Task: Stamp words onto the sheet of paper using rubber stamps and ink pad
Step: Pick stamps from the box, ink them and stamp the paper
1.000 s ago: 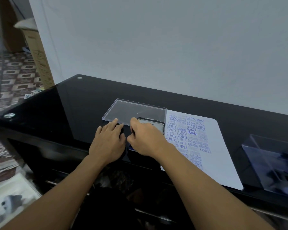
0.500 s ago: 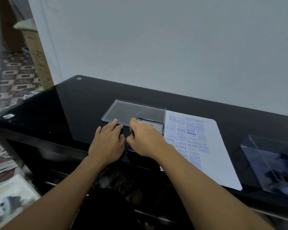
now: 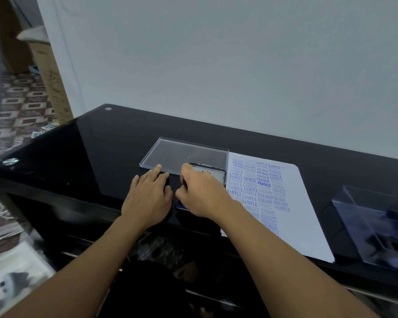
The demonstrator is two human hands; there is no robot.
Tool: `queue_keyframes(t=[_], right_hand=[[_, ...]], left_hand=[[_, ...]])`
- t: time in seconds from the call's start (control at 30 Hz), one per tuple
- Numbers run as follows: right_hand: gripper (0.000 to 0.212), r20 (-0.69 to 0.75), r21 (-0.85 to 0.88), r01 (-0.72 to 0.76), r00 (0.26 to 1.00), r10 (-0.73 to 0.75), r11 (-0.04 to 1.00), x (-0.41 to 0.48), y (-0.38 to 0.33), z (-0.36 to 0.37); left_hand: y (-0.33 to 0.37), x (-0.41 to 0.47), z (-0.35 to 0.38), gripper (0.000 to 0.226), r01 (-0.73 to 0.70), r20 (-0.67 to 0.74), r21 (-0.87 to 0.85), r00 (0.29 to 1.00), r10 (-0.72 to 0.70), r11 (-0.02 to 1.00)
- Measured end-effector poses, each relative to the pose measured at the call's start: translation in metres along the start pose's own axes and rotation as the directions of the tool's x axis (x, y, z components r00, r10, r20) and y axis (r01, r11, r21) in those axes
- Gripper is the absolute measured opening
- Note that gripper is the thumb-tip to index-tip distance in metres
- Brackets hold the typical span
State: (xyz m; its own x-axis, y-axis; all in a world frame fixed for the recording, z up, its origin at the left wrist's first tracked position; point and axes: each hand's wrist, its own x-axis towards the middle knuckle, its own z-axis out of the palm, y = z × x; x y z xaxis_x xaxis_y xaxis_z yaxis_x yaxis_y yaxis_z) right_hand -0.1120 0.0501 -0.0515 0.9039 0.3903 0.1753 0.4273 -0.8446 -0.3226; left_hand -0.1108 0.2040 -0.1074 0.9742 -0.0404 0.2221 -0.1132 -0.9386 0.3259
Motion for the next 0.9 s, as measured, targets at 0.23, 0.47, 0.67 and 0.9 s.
queue_keyframes(t=[0.23, 0.47, 0.67, 0.9], right_hand=[[0.013, 0.019, -0.019, -0.007, 1.000, 0.007, 1.000, 0.0021, -0.0026, 0.0001], [0.012, 0.004, -0.004, -0.004, 1.000, 0.004, 1.000, 0.0017, -0.0018, 0.0009], [0.011, -0.016, 0.035, -0.023, 1.000, 0.024, 0.999, -0.0022, 0.0015, 0.0012], [0.013, -0.001, 0.002, -0.019, 1.000, 0.019, 1.000, 0.0019, -0.0014, 0.0016]], left_hand=[[-0.0008, 0.0009, 0.0011, 0.043, 0.002, 0.001, -0.008, 1.000, -0.002, 1.000], [-0.0008, 0.0005, 0.0012, 0.043, 0.000, -0.006, -0.013, 1.000, 0.000, 1.000], [-0.0009, 0.0005, 0.0017, 0.042, -0.008, -0.013, -0.005, 1.000, 0.008, 1.000], [-0.0013, 0.0009, 0.0016, 0.043, -0.003, -0.005, -0.013, 1.000, 0.003, 1.000]])
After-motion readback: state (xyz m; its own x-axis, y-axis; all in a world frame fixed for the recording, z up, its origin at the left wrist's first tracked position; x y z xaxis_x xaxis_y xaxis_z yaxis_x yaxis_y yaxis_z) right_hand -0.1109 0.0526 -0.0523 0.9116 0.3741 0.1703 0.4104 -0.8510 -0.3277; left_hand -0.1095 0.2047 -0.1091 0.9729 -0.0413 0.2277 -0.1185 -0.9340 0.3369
